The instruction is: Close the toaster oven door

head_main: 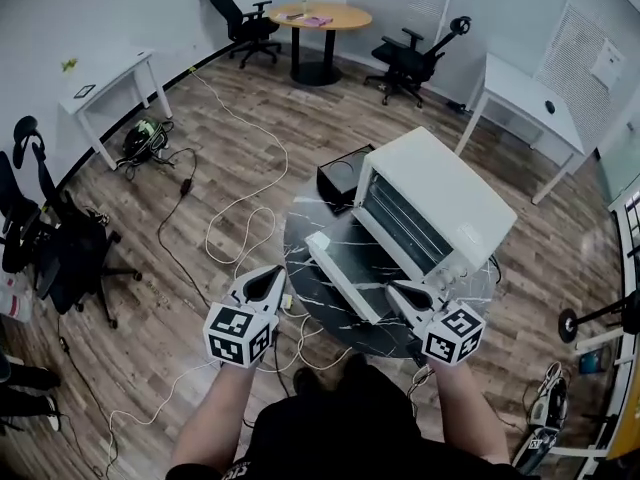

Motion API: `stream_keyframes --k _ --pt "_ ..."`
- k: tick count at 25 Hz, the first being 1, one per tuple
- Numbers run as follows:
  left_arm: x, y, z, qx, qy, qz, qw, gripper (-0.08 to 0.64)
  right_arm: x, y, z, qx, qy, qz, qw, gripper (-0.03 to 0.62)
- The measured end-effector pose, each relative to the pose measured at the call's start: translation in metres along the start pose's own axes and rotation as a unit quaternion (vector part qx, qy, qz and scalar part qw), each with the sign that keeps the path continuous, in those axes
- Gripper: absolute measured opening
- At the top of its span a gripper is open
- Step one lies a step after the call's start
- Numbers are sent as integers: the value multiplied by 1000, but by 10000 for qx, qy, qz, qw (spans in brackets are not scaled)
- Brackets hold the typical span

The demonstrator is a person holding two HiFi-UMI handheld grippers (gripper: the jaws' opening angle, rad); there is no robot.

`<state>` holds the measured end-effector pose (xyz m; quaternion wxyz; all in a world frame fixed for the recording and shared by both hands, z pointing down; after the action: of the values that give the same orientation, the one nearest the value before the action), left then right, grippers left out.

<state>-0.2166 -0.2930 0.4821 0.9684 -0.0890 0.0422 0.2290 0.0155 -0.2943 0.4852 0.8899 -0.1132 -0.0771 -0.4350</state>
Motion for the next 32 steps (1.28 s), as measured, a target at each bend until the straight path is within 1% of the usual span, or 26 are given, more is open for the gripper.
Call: stream_keyframes --k 4,8,11,15,18,21,24,26,29,32 --pt "-8 -24 12 -138 39 144 9998 9 13 -8 31 -269 -289 182 9991 15" --pt "-12 -46 22 -274 73 238 9993 9 26 -18 64 -618 -338 326 9970 38" --pt "-8 -60 41 -503 60 350 9981 9 38 -18 88 -745 -478 517 9947 65" --pt "0 -82 62 -684 170 463 9964 9 56 -14 120 -1031 -664 708 9899 108" --pt "10 -92 74 -846 216 612 9943 9 66 -7 147 -1293 -844 981 9831 178" --pt "18 -98 86 -995 293 696 9922 9 74 0 175 -1538 -1034 1208 9752 224" --pt "22 -103 96 -1112 326 731 9906 9 78 3 204 -1833 -1294 1309 9657 260" --pt "24 -105 101 -1170 360 749 9896 9 79 4 218 -2003 -1422 1374 9596 270" --pt "29 -103 106 -1234 396 775 9885 9 75 9 233 -2228 -1487 1454 9524 273" --pt "29 -100 109 -1275 418 759 9881 9 72 10 245 -2320 -1659 1481 9470 273"
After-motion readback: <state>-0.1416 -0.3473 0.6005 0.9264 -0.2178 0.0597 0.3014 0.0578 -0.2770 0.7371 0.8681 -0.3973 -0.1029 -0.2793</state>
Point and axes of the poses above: the fingertips, and each gripper's own axes: y backward along the fingers, x to its right, z out of its underside, the point moved 2 cm from there along y, backward along the fingers, and after that the axes turned 7 degrees about x, right-handed, at the moved point
